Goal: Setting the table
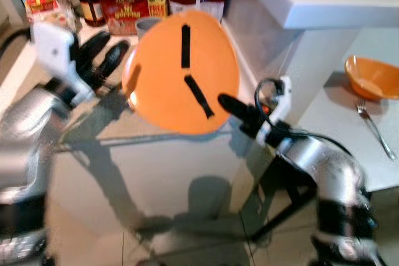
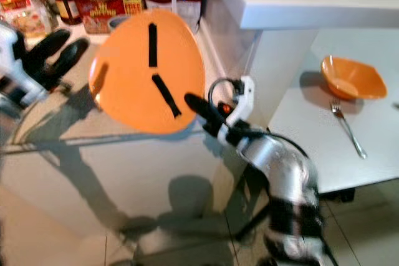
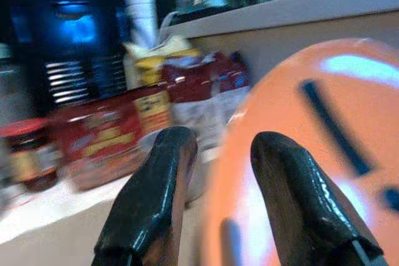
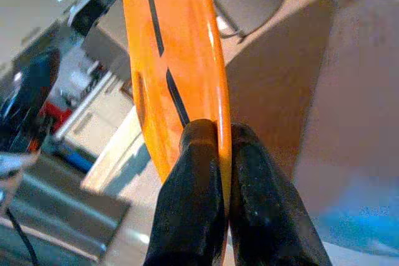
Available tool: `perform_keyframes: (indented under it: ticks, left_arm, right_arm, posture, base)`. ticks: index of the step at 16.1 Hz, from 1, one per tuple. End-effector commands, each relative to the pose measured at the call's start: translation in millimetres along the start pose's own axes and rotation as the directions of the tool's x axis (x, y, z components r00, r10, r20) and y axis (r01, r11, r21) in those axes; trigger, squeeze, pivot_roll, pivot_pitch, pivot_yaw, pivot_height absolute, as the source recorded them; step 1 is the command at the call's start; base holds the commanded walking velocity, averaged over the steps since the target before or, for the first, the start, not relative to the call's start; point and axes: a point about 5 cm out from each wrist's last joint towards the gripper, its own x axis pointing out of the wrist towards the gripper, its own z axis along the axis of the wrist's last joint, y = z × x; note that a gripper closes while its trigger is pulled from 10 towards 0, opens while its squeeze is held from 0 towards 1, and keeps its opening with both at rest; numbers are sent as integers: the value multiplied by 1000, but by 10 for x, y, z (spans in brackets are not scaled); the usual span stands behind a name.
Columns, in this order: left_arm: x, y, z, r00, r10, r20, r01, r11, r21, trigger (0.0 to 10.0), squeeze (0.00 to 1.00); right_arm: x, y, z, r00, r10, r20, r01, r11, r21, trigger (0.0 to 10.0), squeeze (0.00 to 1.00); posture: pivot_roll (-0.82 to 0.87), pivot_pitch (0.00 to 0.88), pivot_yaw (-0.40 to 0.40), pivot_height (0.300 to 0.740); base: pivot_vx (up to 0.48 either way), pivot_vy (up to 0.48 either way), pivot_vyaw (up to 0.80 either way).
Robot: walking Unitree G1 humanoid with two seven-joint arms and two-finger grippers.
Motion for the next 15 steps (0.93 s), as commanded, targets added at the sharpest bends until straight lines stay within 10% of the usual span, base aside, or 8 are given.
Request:
perform_keyframes:
  ticks: [1, 4, 7, 10, 11, 15]
  left_arm:
    - [-133, 121, 132, 998, 69, -1, -69, 997, 40, 10000, 0]
    - [-437, 184, 35, 993, 95, -69, -92, 995, 43, 10000, 0]
    - [-569, 79, -45, 991, 40, -129, -30, 996, 80, 10000, 0]
    - [-596, 12, -42, 990, 1, -143, 9, 998, 67, 10000, 0]
    - [-619, -33, -56, 988, -23, -156, 32, 998, 54, 10000, 0]
    - [-694, -133, -91, 981, -84, -172, 88, 996, 12, 10000, 0]
  right_arm:
    - [-103, 229, 147, 996, 92, 8, -89, 982, -166, 0, 0]
    - [-402, 537, 311, 976, 203, -78, -217, 877, -428, 0, 0]
    - [-675, 492, 381, 971, 152, -186, -228, 822, -521, 0, 0]
    - [-820, 495, 389, 964, 131, -233, -241, 801, -548, 0, 0]
    - [-877, 506, 372, 956, 123, -266, -256, 791, -556, 2078, 0]
    - [-943, 471, 354, 944, 84, -320, -264, 774, -575, 1804, 0]
  posture:
    - [99, 14, -58, 740]
    - [95, 26, -56, 740]
    - [92, 33, -59, 740]
    - [84, 35, -57, 740]
    - [81, 37, -55, 740]
    - [81, 37, -55, 740]
  base:
    - [0, 0, 0]
    - [0, 0, 0]
    - [0, -254, 0]
    - [0, -480, 0]
    - [0, -480, 0]
    - [0, -480, 0]
